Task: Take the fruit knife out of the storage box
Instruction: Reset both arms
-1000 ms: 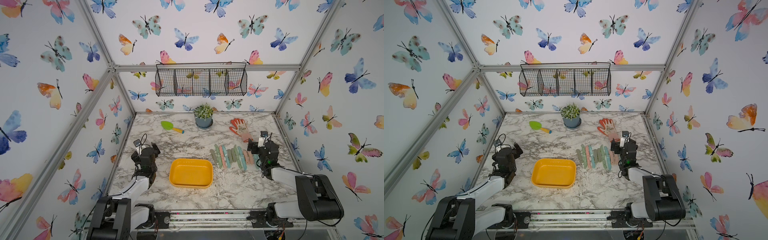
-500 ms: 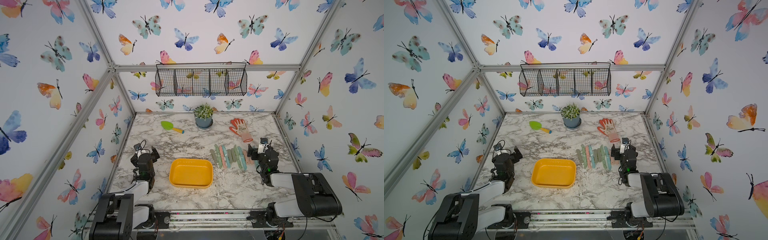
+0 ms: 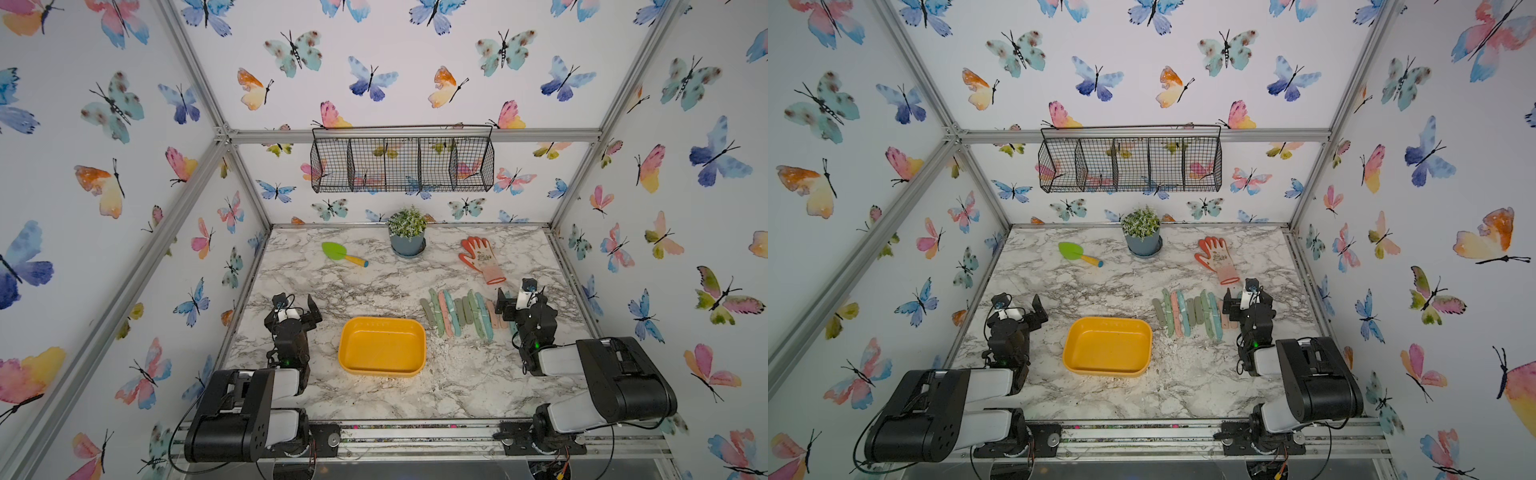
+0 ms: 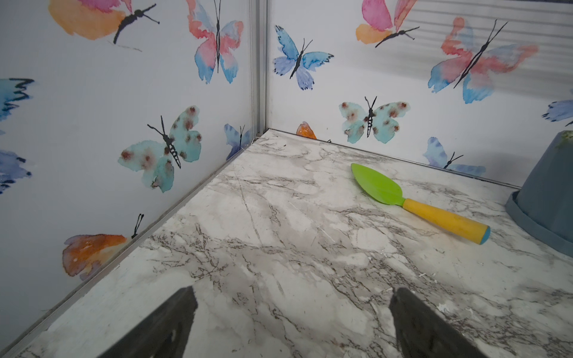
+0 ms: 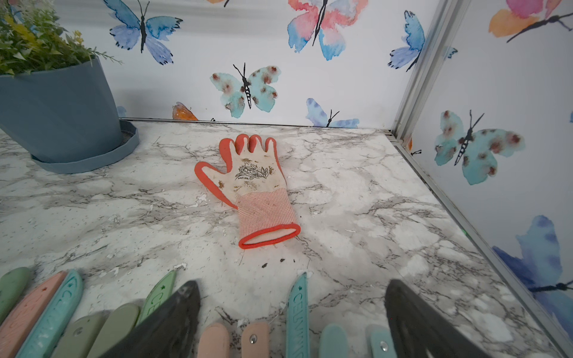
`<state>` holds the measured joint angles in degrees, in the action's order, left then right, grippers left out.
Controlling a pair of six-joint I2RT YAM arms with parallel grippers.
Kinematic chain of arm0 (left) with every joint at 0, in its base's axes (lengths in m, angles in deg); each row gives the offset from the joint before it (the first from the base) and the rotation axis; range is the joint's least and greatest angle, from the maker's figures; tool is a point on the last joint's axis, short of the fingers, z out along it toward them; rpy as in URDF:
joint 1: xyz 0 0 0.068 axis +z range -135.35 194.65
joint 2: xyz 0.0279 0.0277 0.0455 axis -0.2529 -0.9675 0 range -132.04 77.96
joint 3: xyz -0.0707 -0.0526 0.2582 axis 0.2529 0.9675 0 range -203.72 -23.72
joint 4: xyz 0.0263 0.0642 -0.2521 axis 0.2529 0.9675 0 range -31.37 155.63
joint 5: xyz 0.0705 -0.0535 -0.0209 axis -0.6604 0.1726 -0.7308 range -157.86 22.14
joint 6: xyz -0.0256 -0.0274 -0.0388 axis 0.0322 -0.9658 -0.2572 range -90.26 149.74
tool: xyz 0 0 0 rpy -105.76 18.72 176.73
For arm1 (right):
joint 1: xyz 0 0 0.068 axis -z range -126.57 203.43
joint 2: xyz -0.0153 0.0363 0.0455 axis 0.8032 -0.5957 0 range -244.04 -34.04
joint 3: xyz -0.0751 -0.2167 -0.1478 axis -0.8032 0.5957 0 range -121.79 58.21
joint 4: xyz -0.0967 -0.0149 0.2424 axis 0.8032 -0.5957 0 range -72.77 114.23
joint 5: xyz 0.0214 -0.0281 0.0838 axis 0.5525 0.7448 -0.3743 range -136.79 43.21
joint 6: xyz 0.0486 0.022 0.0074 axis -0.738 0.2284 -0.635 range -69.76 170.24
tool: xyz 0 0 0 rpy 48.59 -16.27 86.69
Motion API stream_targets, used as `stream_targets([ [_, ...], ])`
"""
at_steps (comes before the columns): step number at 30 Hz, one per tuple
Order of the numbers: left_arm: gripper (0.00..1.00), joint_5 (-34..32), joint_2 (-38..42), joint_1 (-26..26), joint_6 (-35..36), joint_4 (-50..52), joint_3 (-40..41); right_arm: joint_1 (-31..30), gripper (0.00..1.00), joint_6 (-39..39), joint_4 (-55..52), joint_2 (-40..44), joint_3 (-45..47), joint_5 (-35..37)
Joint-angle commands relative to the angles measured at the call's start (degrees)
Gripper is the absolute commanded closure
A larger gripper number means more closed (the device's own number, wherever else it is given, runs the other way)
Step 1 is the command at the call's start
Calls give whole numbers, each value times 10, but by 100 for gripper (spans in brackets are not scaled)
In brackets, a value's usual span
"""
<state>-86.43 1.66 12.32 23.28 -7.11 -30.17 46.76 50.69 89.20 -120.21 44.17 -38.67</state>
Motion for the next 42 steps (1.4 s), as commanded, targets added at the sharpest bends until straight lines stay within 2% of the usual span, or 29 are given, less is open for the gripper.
stream_targets([
  [1,2,26,-42,3,17,-116,26,3,5,-7,23,-6,2,9],
  [5,2,32,-62,3,23,-161,32,2,5,-6,13,-10,-6,8],
  [10,2,50,-59,4,32,-93,1,3,5,-7,26,-19,-3,11],
  [22,2,42,-51,-2,32,-28,-27,2,5,-6,19,-30,-12,10],
  [34,2,38,-51,-5,33,-24,-29,5,5,-7,9,-40,-22,5],
  [42,2,36,-52,-6,34,-24,-29,6,1,-8,4,-42,-24,4],
])
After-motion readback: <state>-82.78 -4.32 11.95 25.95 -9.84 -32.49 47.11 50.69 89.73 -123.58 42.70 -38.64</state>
